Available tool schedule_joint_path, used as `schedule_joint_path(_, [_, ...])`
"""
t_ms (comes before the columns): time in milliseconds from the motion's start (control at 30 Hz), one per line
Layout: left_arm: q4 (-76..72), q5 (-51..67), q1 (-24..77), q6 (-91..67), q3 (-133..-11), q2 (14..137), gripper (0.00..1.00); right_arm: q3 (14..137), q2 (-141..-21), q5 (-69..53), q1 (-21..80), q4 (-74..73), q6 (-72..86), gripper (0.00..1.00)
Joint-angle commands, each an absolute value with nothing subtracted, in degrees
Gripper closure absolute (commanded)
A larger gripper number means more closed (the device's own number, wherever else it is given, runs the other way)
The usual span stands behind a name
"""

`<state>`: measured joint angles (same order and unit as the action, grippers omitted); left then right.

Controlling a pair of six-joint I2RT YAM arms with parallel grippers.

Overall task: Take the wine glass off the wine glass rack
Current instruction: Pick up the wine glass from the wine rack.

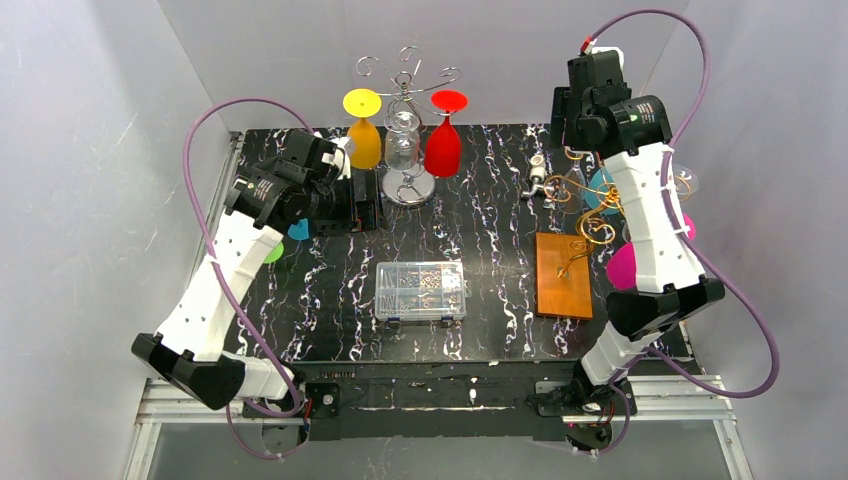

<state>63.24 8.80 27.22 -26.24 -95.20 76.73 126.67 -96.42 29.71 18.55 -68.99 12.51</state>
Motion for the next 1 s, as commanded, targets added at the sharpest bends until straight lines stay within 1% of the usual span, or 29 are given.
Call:
schedule_joint_path(0, [63.8, 8.7, 27.8, -26.4, -95.2, 77.0, 0.02, 128.9, -94.7, 32.0, 17.9, -67.6, 13.3, 0.48])
schedule_joint_path(967, [64.2, 8.3, 29.7, -26.8, -96.5, 78.2, 0.02, 127.3, -90.8, 30.9, 17.1, -69.5, 14.5, 0.5])
